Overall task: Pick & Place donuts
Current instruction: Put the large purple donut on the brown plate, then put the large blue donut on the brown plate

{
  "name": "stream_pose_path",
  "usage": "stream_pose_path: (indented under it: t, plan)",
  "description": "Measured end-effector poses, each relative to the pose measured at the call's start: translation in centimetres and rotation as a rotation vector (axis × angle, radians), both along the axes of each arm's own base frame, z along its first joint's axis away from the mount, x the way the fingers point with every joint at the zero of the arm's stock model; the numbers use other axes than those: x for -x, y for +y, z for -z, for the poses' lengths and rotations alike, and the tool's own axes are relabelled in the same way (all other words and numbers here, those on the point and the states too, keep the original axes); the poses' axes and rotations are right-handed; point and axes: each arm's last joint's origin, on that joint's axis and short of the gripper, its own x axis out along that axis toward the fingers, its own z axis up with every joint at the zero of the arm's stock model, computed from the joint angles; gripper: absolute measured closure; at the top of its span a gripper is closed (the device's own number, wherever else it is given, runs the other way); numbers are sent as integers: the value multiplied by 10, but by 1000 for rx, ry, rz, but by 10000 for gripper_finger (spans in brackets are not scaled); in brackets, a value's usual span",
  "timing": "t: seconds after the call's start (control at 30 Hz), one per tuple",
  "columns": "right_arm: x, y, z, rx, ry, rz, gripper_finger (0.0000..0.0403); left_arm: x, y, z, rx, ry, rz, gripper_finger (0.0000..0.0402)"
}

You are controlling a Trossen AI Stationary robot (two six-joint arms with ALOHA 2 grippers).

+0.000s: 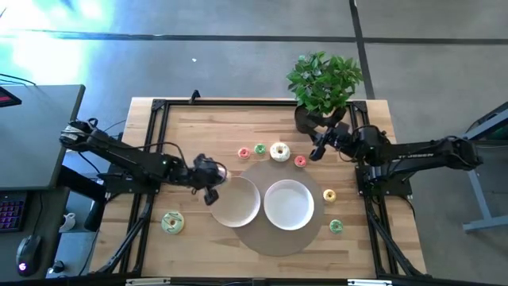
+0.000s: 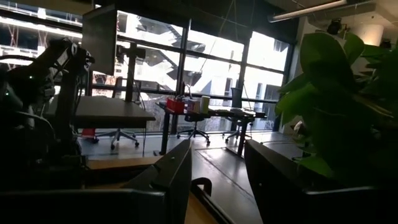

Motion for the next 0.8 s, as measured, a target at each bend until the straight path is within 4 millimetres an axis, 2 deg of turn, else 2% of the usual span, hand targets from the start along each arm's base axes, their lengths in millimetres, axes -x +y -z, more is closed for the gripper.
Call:
stream_pose_path:
  t: [0.37,0.63,0.8]
  plan:
    - [0,0,0,-7,-2,-5,258,-28,-9,45,-37,141,26,377]
    - [0,0,0,-3,-1,-21,258,-31,-12,46,-2,138,81,287]
    - [0,0,0,-4,-1,-22,258,-33,-13,28,-3,120,101,239]
